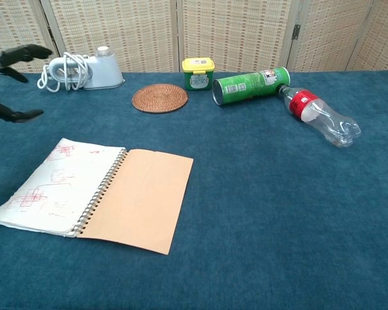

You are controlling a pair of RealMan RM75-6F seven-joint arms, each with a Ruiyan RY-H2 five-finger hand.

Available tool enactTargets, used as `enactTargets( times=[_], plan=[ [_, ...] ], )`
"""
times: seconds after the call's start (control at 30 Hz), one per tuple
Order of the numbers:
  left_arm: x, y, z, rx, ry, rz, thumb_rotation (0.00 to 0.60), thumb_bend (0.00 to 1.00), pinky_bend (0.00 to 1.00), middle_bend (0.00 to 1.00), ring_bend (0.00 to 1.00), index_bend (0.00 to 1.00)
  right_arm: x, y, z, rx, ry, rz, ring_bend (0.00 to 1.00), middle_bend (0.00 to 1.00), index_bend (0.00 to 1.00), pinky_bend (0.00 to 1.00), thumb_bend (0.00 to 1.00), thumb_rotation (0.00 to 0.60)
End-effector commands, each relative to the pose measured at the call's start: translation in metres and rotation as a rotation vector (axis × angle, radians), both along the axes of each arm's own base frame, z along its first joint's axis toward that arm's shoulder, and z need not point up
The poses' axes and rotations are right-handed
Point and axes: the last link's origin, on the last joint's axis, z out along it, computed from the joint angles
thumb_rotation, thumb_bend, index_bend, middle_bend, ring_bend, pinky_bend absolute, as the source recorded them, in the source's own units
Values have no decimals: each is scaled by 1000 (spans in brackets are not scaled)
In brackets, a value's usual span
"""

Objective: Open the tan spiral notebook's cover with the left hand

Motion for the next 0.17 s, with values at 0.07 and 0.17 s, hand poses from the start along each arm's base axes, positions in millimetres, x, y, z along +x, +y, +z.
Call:
enactTargets(
  times=[0.07, 0.17],
  plan=[
    [-39, -28, 34, 125, 70, 97, 600, 331, 240, 82, 51, 124, 6, -8, -4, 39, -46, 23, 6, 82, 0, 79, 251, 600],
    [-56, -49, 46, 160, 143, 127, 600, 332, 240, 82, 51, 129, 8, -13, -5, 48, -39, 32, 6, 88, 0, 79, 253, 600]
  ],
)
